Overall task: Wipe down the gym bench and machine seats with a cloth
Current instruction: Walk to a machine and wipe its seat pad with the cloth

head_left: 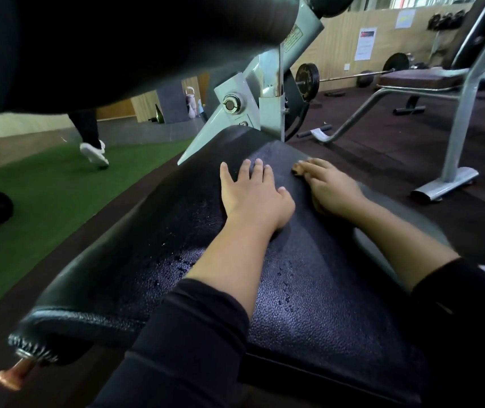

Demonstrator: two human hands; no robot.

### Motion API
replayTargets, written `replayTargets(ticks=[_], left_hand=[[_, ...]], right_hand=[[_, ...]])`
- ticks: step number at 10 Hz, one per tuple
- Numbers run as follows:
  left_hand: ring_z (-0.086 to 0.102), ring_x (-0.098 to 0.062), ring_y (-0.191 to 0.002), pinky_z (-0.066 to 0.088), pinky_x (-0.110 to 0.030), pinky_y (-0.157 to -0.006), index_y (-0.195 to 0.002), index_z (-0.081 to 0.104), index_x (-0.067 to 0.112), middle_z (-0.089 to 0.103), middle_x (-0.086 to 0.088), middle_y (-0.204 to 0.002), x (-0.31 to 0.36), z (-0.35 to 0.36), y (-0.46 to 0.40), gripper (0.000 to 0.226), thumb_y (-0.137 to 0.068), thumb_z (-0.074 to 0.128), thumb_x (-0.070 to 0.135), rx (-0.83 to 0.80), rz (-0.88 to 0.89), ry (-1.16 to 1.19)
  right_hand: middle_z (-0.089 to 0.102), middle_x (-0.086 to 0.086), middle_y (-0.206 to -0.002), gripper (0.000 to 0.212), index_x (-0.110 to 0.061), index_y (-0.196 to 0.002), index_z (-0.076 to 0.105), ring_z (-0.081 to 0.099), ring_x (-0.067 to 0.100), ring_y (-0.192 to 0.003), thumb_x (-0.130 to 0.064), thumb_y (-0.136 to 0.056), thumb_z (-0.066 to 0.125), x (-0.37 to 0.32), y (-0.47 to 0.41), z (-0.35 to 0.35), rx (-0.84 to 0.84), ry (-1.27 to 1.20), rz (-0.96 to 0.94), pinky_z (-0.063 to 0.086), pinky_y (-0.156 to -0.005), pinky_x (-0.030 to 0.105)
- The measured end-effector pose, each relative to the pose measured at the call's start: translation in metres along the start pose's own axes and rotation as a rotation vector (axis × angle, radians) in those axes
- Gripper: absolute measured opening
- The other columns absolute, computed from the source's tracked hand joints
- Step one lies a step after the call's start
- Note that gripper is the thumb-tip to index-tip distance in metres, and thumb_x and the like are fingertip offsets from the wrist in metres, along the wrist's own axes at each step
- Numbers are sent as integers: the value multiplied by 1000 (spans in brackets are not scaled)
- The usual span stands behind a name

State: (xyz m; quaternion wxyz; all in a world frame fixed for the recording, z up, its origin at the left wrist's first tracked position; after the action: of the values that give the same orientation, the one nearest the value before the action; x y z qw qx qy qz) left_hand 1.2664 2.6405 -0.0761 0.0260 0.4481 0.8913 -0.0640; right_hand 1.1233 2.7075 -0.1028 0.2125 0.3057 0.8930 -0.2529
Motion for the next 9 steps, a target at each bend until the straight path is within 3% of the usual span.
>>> replayTargets(ticks=[1, 2, 3, 4, 5, 6, 7, 9], left_hand=[[-8, -17, -149, -11, -54, -117, -156, 3, 17, -5, 2, -163, -1, 0, -1, 59, -102, 13, 40, 4, -5, 1], [-8, -17, -149, -11, -54, -117, -156, 3, 17, -5, 2, -163, -1, 1, -1, 60, -102, 13, 40, 1, 3, 1], [-8, -17, -149, -11, -54, -117, -156, 3, 17, -5, 1, -163, -2, 1, -2, 59, -102, 13, 40, -2, 4, -4], [-8, -17, -149, -12, -54, -117, -156, 3, 17, -5, 1, -163, -1, 1, -1, 59, -102, 13, 39, -11, 6, -4], [-8, -17, -149, -12, -54, -117, -156, 3, 17, -5, 1, -163, -2, 1, -2, 59, -102, 12, 39, -24, -1, -9], [-8, -17, -149, -11, -54, -117, -156, 3, 17, -4, 1, -163, -2, 1, -1, 59, -102, 12, 39, -25, -1, -9], [-6, -17, -149, -10, -54, -117, -156, 5, 17, -2, 2, -163, -2, -1, 0, 58, -102, 12, 38, -25, 0, 5], [6, -17, -149, -6, -51, -118, -153, 25, 15, 13, 1, -162, -4, -15, 6, 55, -101, 12, 28, -9, 17, 160]], right_hand=[[31, 1, -152, 41, -18, -140, 43, 26, 15, -140, -18, -101, 34, -22, -31, 8, -61, -34, -79, 16, -108, 20], [48, 4, -139, 40, -20, -137, 48, 42, 20, -128, -20, -98, 37, 3, -53, 7, -61, -79, -2, 28, -107, 28], [61, 5, -107, 41, -27, -128, 56, 55, 21, -95, -22, -91, 40, 46, -48, -4, -23, -113, 229, 45, -92, 35], [58, 2, -111, 39, -27, -126, 57, 58, 29, -108, -23, -93, 38, 58, -27, -12, -5, -107, 276, 47, -95, 39], [46, 1, -139, 36, -22, -129, 56, 49, 28, -121, -19, -97, 39, 42, -4, -15, 12, -92, 199, 40, -103, 39], [42, -1, -144, 37, -19, -133, 52, 39, 20, -132, -17, -98, 42, 14, 21, -13, 9, -47, 61, 26, -104, 22], [45, -1, -142, 36, -21, -132, 53, 40, 16, -132, -17, -97, 45, -19, 46, -8, -8, -78, -85, 25, -106, 21], [45, -3, -142, 37, -20, -130, 54, 41, 14, -130, -15, -95, 45, -71, 95, -8, 4, -134, -140, 30, -102, 22]])
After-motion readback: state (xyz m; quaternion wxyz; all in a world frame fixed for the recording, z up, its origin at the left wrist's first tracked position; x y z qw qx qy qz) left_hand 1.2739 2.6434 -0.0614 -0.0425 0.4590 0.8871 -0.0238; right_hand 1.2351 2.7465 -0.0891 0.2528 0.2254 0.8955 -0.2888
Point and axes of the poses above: each hand's wrist, its own y-axis away from the middle knuckle, its own z-axis out of the palm, x = y × z, the point moved 5 cm from there along -y, towards the middle knuckle
